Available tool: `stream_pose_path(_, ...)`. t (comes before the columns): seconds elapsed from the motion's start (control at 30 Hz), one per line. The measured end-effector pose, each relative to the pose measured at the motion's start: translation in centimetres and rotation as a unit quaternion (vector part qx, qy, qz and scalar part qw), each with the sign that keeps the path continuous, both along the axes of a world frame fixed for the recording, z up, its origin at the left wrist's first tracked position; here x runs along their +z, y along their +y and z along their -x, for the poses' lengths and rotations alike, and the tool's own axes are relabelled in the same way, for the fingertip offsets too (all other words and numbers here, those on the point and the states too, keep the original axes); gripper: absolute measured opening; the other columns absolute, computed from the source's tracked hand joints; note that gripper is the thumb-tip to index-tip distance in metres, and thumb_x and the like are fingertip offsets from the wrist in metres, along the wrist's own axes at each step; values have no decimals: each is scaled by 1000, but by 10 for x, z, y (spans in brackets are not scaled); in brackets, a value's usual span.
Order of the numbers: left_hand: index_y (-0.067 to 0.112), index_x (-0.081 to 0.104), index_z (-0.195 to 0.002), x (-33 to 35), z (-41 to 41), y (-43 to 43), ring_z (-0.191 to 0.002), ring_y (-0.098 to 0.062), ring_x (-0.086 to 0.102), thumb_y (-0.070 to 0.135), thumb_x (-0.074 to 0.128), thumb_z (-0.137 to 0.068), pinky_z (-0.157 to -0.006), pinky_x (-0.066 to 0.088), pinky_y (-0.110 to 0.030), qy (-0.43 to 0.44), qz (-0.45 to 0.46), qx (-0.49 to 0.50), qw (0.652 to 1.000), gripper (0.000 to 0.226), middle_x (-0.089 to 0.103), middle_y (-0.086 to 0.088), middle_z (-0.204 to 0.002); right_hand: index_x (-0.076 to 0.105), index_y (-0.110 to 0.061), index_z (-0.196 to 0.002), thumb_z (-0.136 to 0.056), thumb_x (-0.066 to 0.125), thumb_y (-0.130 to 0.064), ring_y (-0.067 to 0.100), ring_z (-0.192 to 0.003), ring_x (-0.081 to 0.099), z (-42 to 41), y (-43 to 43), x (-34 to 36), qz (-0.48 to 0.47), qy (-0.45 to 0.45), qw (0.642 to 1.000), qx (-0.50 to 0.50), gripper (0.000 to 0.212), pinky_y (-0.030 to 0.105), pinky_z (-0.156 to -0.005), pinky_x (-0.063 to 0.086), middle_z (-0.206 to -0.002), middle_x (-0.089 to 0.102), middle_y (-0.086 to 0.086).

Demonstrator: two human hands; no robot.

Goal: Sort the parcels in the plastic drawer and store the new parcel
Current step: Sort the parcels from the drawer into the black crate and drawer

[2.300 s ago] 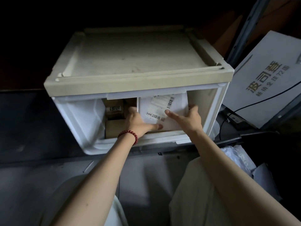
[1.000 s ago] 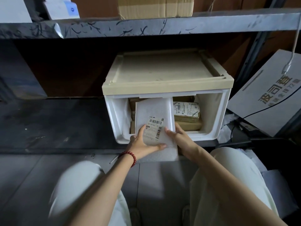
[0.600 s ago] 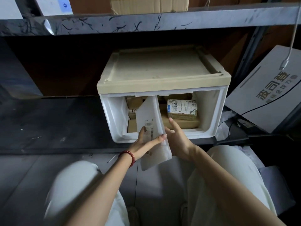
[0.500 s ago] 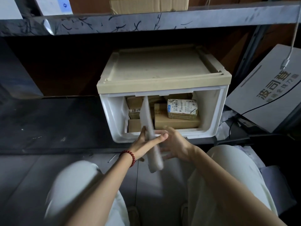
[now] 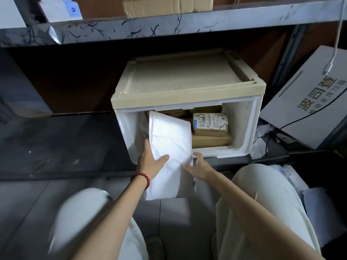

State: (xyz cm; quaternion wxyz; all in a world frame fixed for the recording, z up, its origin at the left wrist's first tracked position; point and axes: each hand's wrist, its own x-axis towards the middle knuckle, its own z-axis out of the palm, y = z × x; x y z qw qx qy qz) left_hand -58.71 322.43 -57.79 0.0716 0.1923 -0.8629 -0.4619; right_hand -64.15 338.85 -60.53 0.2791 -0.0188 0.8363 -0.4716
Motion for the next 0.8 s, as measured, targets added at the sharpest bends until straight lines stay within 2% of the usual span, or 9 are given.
stream_pose_path(0.1,17,12,-149,1,-1,-2,-135,-27,35,34,69,-86,-87,32,-27,-8,-11,10,1000,87,32,-4,-149,3,-19,-152,-91,60,-43,30,-131,45,0,2,3,27,-35,999,-29,87,44,-103,45,-151,35,10)
stream_pose_path(0.2,18,31,-132,-4,-1,-7,-116,-25,50,43,76,-77,-80,43,-31,-2,1,20,1000,75,47,1,-120,16,-16,-148,-88,63,-46,26,-122,52,-2,5,9,43,-23,998,-28,82,41,-99,49,-144,42,9)
stream_pose_path(0.37,23,49,-116,-1,-3,-10,-93,-20,61,66,73,-66,-76,55,-36,-31,95,24,995,70,61,3,-104,29,-12,-137,-79,71,-52,18,-101,53,-6,15,18,38,11,997,-65,82,29,-82,47,-132,50,7)
stream_pose_path(0.43,25,55,-108,5,-1,-6,-89,-19,62,74,68,-62,-72,55,-34,-42,131,19,990,68,63,4,-99,33,-11,-131,-77,73,-54,17,-98,53,-4,23,27,32,34,995,-86,80,27,-78,45,-126,51,5)
stream_pose_path(0.57,22,61,-92,23,8,16,-83,-18,64,67,71,-67,-61,48,-26,-42,117,14,992,52,66,3,-89,40,-10,-127,-74,75,-55,17,-97,50,4,44,53,8,77,991,-108,77,28,-79,40,-113,49,1)
stream_pose_path(0.7,16,56,-85,43,20,45,-77,-19,62,72,70,-62,-56,44,-25,-45,129,9,991,62,63,0,-84,50,-10,-124,-69,75,-61,19,-96,55,14,75,74,-33,122,986,-110,79,28,-75,43,-119,57,1)
stream_pose_path(0.8,12,53,-84,59,30,71,-78,-20,59,72,70,-63,-51,41,-25,-42,135,-12,990,66,62,-4,-89,49,-10,-121,-72,75,-58,19,-93,54,14,101,94,-48,145,980,-127,74,25,-65,40,-115,57,4)
